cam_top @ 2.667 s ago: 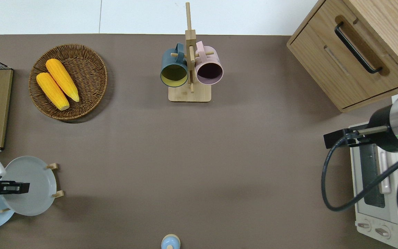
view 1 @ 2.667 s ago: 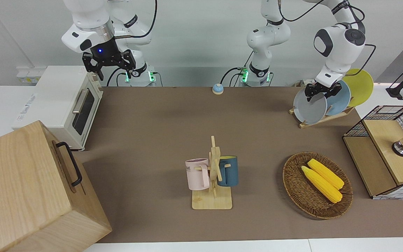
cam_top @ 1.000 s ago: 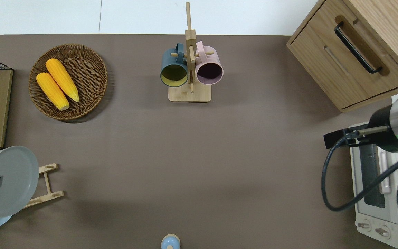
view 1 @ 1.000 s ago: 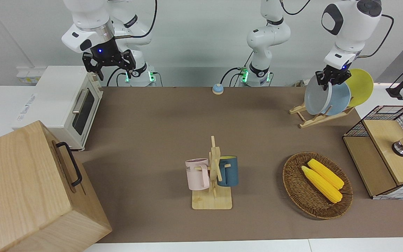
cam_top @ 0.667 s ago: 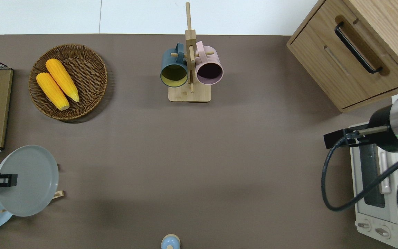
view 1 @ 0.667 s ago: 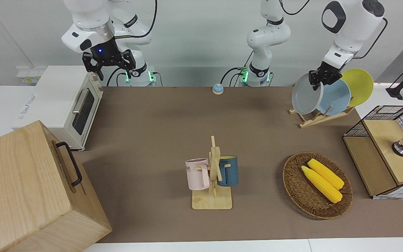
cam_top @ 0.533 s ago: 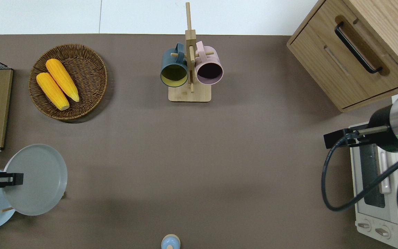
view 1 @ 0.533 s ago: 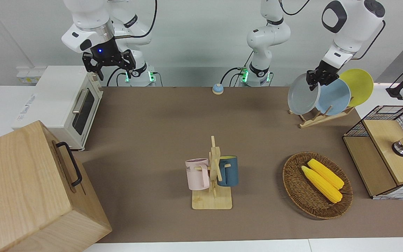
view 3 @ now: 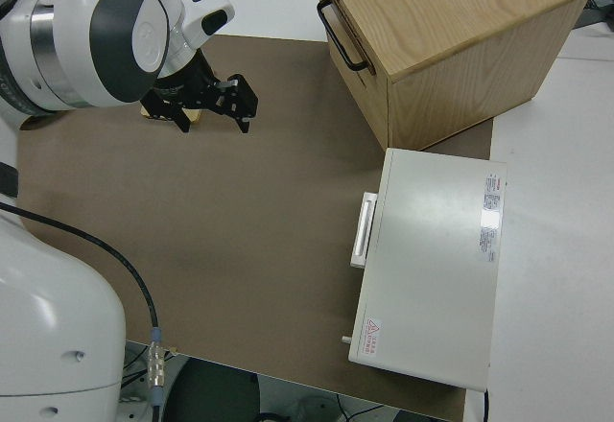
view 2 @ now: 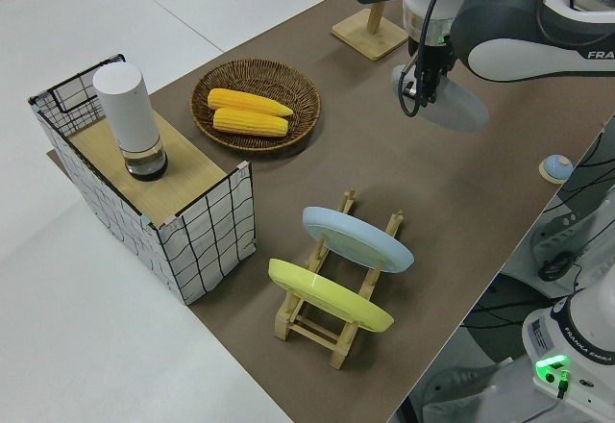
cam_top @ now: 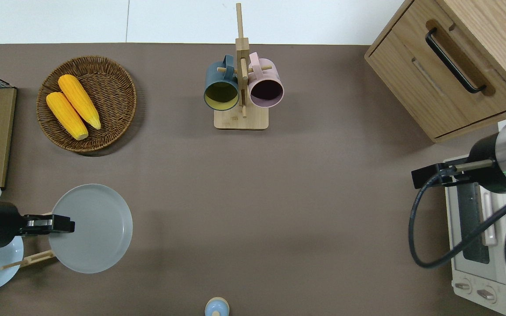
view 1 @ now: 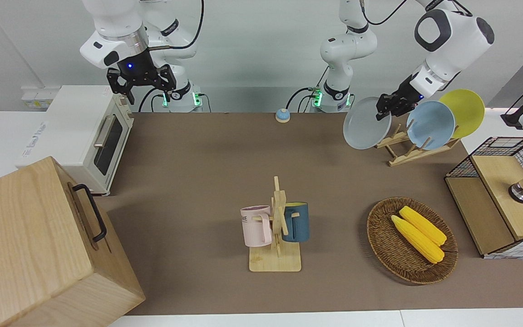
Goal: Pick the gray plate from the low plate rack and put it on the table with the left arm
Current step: 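Carry the gray plate with the left gripper away from the rack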
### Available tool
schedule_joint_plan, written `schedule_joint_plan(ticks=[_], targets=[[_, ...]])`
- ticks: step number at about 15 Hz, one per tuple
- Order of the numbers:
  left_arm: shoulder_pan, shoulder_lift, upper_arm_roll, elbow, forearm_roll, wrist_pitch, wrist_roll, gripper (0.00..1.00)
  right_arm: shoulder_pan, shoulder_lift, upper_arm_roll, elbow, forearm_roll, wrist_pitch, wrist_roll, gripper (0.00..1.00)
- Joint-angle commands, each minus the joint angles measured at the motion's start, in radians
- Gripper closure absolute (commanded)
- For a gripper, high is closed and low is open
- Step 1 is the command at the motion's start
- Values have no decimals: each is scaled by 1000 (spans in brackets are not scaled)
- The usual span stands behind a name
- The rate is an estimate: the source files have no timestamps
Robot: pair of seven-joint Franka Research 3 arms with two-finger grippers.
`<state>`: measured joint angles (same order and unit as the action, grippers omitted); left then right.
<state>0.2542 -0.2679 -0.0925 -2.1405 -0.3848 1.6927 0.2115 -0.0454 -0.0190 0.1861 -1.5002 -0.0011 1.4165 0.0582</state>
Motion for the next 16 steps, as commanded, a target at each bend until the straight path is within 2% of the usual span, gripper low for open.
schedule_joint_plan(ticks=[1,8,16], targets=[[-42,22,4,-25,-58,-2,-18,1000,-10,-2,6,6,10,-13,0,11],[-98,65,4,-53,-94,15,-8,1000,-10,-2,6,6,10,-14,-1,13],[-87,68,5,-192,-184,97,159,1000,-10,-2,6,6,10,-14,0,13]])
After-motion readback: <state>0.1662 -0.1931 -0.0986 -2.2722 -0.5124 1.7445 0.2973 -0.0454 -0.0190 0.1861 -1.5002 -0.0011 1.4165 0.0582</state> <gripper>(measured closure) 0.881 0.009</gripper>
